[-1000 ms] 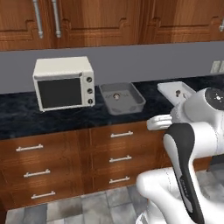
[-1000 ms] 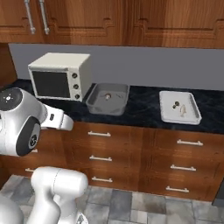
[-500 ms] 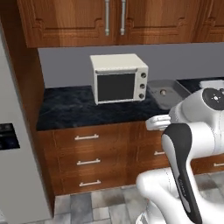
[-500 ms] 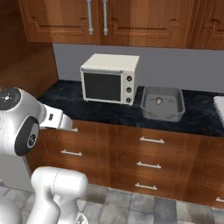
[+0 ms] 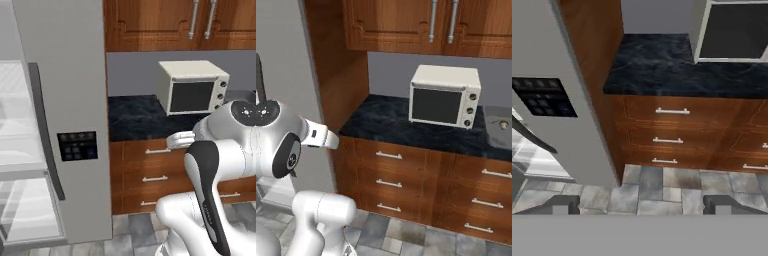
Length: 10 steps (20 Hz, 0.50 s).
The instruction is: Place one mushroom and one fish in each tupperware on the nearby counter, to pack two identical lunches.
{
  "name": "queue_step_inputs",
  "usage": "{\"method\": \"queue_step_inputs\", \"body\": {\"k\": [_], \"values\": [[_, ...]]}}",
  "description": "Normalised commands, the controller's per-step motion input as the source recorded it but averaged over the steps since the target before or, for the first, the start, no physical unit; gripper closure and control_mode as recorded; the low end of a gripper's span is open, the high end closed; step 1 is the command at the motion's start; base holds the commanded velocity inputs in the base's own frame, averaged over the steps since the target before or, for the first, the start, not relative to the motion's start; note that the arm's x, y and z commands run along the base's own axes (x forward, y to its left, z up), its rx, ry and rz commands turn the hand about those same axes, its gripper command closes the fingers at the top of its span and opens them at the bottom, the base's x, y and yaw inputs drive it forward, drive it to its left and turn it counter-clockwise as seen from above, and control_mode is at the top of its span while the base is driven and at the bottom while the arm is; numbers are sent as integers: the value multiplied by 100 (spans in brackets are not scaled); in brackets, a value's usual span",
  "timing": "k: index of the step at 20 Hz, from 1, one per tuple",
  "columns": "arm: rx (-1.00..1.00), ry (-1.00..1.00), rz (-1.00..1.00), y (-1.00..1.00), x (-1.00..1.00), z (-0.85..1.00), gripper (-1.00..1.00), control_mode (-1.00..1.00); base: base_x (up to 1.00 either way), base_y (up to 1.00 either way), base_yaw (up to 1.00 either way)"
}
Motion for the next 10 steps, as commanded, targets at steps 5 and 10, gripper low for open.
{"method": "queue_step_inputs", "body": {"k": [5, 10], "values": [[0, 0, 0, 0, 0, 0, -100, 100, 0, 100, 10], [0, 0, 0, 0, 0, 0, -100, 100, 0, 100, 7]]}}
